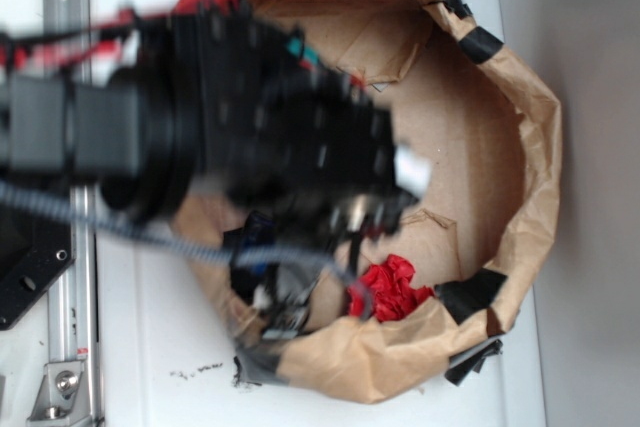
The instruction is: Grab the black box.
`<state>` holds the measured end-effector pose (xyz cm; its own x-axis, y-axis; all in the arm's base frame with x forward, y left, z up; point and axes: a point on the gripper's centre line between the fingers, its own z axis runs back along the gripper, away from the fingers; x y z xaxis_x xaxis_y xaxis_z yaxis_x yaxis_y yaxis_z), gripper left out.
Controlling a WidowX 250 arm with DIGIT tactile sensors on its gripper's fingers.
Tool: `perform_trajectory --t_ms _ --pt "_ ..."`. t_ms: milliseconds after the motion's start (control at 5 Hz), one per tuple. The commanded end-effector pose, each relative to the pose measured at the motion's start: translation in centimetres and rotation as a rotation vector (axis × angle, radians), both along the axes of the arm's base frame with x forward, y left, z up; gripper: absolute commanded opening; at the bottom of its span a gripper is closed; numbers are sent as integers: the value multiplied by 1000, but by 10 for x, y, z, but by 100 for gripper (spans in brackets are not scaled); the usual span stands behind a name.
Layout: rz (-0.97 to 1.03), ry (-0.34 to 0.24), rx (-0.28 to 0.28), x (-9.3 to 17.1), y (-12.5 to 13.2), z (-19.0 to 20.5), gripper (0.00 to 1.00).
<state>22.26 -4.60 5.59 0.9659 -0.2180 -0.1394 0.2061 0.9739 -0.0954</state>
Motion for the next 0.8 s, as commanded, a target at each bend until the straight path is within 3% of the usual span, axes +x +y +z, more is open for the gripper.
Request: perform_trajectory --t_ms 0,200,400,600 --pt "-112 -23 58 -11 -29 -14 100" --pt "-160 24 5 -15 -26 -24 100" --pt "-239 86 -112 -23 -30 -36 100" --pt "-308 113 -256 -28 -38 -37 100"
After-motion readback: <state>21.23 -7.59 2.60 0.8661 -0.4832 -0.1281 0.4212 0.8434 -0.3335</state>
